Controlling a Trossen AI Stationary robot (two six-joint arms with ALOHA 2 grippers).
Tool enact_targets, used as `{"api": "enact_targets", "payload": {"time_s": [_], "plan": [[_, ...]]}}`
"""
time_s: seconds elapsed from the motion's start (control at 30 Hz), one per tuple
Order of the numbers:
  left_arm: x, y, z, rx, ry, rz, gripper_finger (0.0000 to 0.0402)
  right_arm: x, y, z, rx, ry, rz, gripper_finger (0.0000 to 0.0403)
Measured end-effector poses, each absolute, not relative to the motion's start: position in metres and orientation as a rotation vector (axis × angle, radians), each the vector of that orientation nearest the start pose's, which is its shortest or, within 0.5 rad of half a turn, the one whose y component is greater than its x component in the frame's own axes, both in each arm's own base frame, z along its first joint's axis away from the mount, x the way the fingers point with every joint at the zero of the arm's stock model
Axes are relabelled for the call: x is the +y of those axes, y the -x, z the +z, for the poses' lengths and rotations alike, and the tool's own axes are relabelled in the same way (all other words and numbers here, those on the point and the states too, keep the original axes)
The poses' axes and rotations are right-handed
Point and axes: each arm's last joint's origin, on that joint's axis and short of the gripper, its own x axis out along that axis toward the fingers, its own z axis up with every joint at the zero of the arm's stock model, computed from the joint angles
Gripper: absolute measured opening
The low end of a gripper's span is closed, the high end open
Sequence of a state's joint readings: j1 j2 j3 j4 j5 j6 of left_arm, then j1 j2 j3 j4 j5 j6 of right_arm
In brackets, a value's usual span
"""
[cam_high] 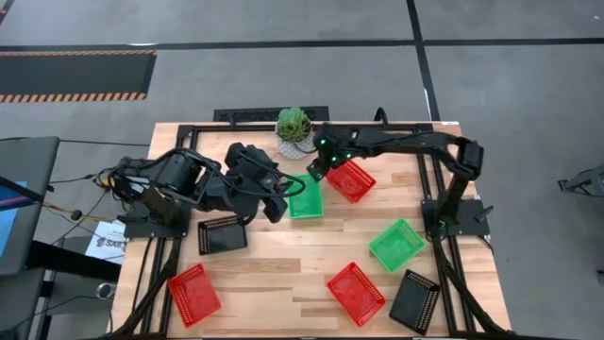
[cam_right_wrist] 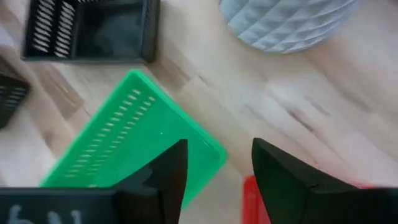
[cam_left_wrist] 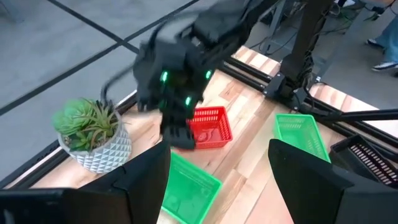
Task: Stack baskets by color
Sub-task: Stack the right green bin on the left green bin
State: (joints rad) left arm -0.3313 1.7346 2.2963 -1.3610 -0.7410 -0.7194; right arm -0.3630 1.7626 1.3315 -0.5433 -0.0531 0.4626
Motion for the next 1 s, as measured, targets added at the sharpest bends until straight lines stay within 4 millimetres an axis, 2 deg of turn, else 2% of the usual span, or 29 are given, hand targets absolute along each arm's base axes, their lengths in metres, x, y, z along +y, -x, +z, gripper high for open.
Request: {"api": "enact_targets", "payload": {"time_s": [0.17, 0.27, 0.37, 0.5, 0.67, 0.8, 1.0], "plan": [[-0.079, -0.281, 0.484, 0.535, 0.282, 0.581, 0.0258, -0.123, -0.312, 0.278, 0.888, -0.636, -0.522, 0.0208], [-0.079, -0.272, 0.486, 0.557, 0.292, 0.564, 0.0258, -0.103, -0.281, 0.302, 0.967, -0.626, -0.514, 0.0205], [-0.079, -0.263, 0.489, 0.569, 0.286, 0.560, 0.0258, -0.076, -0.251, 0.312, 1.109, -0.570, -0.504, 0.0201], [-0.081, -0.254, 0.490, 0.585, 0.274, 0.550, 0.0258, -0.036, -0.214, 0.304, 1.234, -0.454, -0.445, 0.0197], [-0.085, -0.252, 0.489, 0.605, 0.254, 0.529, 0.0258, 0.010, -0.181, 0.275, 1.331, -0.266, -0.227, 0.0197], [-0.085, -0.252, 0.489, 0.609, 0.252, 0.524, 0.0258, 0.032, -0.175, 0.263, 1.329, -0.173, -0.108, 0.0198], [-0.085, -0.252, 0.489, 0.604, 0.250, 0.530, 0.0258, 0.053, -0.188, 0.248, 1.348, -0.056, 0.009, 0.0196]]}}
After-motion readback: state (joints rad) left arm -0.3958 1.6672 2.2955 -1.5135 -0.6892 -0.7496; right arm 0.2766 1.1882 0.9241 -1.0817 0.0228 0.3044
